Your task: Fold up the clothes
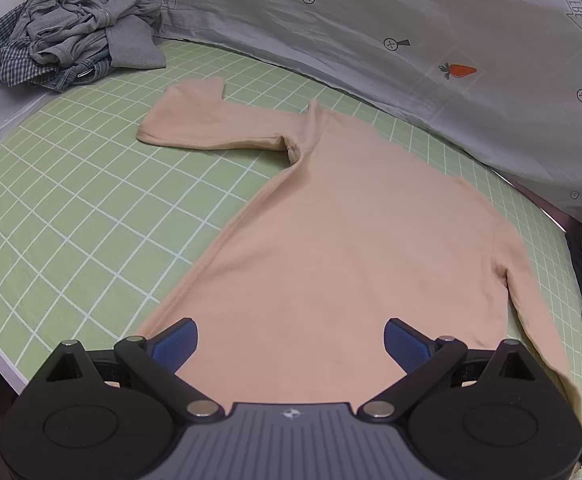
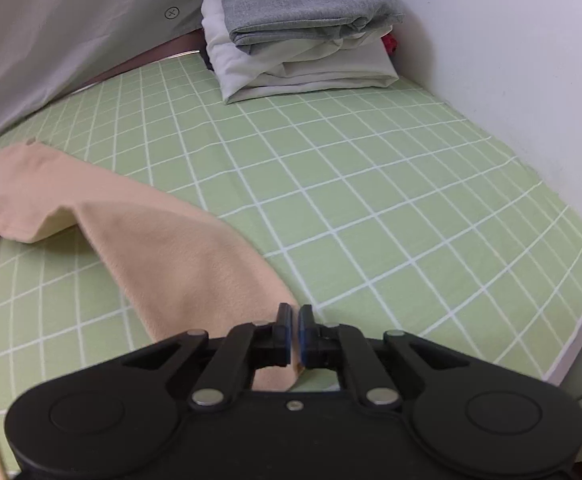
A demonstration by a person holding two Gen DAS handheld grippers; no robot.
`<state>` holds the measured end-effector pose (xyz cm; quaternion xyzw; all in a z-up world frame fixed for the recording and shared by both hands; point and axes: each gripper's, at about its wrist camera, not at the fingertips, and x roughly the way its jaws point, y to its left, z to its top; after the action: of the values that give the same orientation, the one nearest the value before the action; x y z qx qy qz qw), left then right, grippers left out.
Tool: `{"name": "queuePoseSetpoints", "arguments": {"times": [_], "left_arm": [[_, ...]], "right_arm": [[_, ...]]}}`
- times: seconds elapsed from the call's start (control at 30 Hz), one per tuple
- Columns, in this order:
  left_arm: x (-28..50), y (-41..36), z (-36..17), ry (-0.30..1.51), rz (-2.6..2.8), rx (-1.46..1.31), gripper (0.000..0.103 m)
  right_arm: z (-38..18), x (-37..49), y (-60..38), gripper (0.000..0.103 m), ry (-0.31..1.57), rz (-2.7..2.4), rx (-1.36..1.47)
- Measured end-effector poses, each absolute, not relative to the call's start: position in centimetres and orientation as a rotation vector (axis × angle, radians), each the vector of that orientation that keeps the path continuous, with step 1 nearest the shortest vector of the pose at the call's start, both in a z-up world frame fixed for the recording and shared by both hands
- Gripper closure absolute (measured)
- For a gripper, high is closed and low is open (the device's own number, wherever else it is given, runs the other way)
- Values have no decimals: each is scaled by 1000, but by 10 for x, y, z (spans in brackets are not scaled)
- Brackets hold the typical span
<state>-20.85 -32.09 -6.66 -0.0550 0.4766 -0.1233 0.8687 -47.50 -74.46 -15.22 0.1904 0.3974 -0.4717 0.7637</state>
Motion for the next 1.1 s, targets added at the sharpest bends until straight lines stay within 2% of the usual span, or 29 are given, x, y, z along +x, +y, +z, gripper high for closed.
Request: {"name": "queuePoseSetpoints", "arguments": {"times": [0.27, 0.3, 0.33, 0.4, 0.43, 0.47, 0.53, 0.6, 0.63, 0.7, 1.1], "left_arm": [[-207, -310, -65, 998, -239, -112, 4], [-207, -308, -64, 995, -236, -113, 4], [-206, -305, -63, 991, -230, -116, 4], [-205, -299, -61, 984, -218, -122, 4], [-204, -295, -59, 980, -210, -126, 4], [-203, -292, -58, 977, -204, -130, 4], [-200, -285, -55, 970, -190, -139, 4], [-196, -276, -52, 961, -178, -146, 4], [-194, -272, -50, 957, -173, -146, 4], [-188, -263, -47, 949, -161, -148, 4], [-94, -176, -33, 901, 7, -270, 3]], "right_arm": [[-149, -481, -789, 97, 873, -1129, 449], [-149, -480, -789, 92, 877, -1142, 443], [-148, -478, -788, 76, 882, -1155, 436], [-145, -477, -785, 56, 878, -1184, 427], [-141, -476, -781, 54, 858, -1193, 431], [-137, -475, -777, 47, 834, -1198, 437], [-131, -466, -765, 19, 800, -1172, 425], [-126, -455, -752, 6, 768, -1142, 410], [-123, -450, -745, 3, 752, -1126, 402], [-119, -436, -732, 0, 732, -1085, 390], [-102, -336, -636, 0, 722, -829, 412]]}}
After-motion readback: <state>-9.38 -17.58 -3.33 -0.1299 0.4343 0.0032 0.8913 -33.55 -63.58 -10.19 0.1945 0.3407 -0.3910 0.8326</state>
